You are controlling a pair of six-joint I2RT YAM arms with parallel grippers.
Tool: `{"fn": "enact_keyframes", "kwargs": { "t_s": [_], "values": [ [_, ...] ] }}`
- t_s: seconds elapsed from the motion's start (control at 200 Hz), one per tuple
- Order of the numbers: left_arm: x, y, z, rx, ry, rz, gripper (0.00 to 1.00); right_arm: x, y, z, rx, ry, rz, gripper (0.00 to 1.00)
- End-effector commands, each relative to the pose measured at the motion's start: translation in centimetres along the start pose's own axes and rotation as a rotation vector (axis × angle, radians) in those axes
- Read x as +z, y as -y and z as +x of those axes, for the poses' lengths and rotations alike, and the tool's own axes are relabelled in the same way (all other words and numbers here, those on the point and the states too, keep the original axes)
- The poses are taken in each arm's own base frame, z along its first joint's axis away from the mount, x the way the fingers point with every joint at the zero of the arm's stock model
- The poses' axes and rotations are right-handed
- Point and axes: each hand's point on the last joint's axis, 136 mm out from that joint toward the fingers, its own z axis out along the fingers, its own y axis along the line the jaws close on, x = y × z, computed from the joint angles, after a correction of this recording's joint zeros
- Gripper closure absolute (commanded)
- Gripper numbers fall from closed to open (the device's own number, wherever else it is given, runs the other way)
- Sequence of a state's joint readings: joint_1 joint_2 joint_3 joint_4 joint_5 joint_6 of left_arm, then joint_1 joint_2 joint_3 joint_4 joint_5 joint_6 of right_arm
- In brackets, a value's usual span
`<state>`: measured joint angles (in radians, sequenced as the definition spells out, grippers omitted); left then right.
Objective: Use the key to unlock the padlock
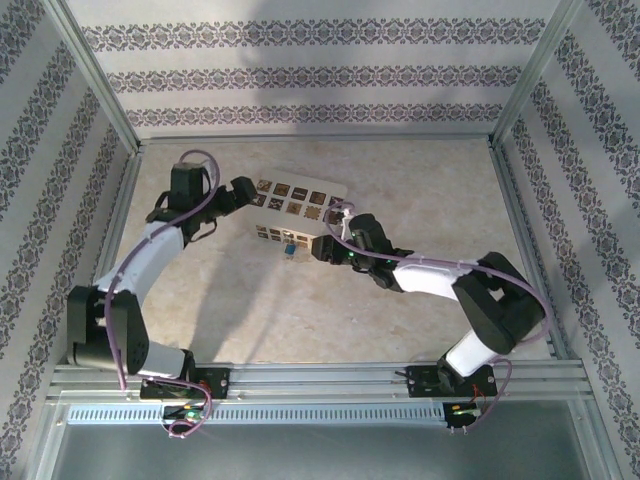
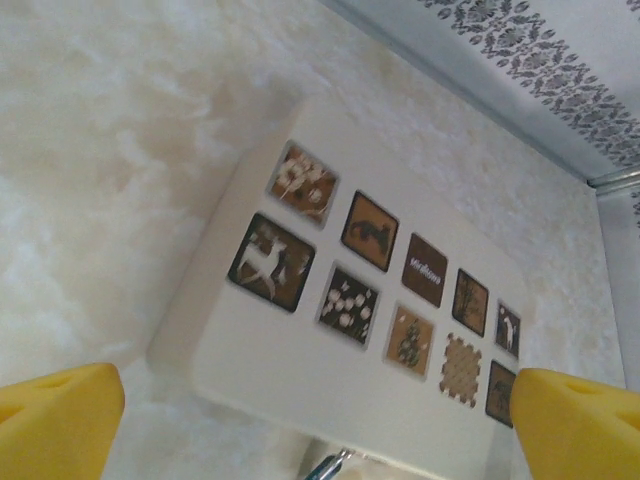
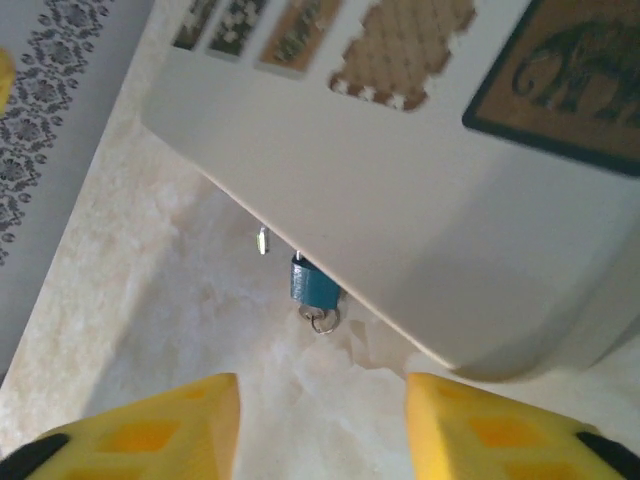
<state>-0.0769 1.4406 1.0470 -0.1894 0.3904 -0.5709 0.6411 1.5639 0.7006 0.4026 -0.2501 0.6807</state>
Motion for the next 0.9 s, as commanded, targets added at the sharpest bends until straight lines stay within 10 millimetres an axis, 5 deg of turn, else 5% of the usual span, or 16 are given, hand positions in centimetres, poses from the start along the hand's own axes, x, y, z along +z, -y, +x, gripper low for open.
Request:
{"fn": "enact_keyframes", "kwargs": {
  "t_s": [0.0,0.125,0.215,0.52,0.895],
  "values": [
    [0.8,-0.1,0.6,0.103,-0.124,0.028,0.01,-1.7,0.6,-0.7,0.004,0.035,0.014,0.36],
    [3.0,0.1,-0.3,0.069,-0.191,0.111,0.01,-2.2,-1.1,-0.5,0.052,-0.003,-0.095,0.12],
    [4.7,-0.3,-0.7,0.072,-0.233,0.106,0.01,-1.9,-1.7,0.3,0.12,-0.042,-0.137,0.05],
    [8.9,-2.0,1.8,-0.002,-0.398,0.122,0.02,0.8,-2.9,0.9,0.226,-0.094,-0.198,0.04],
    [8.6,-3.3,6.6,-0.067,-0.479,0.131,0.32,1.9,-1.1,-1.1,0.181,-0.028,-0.14,0.04]
  ]
}}
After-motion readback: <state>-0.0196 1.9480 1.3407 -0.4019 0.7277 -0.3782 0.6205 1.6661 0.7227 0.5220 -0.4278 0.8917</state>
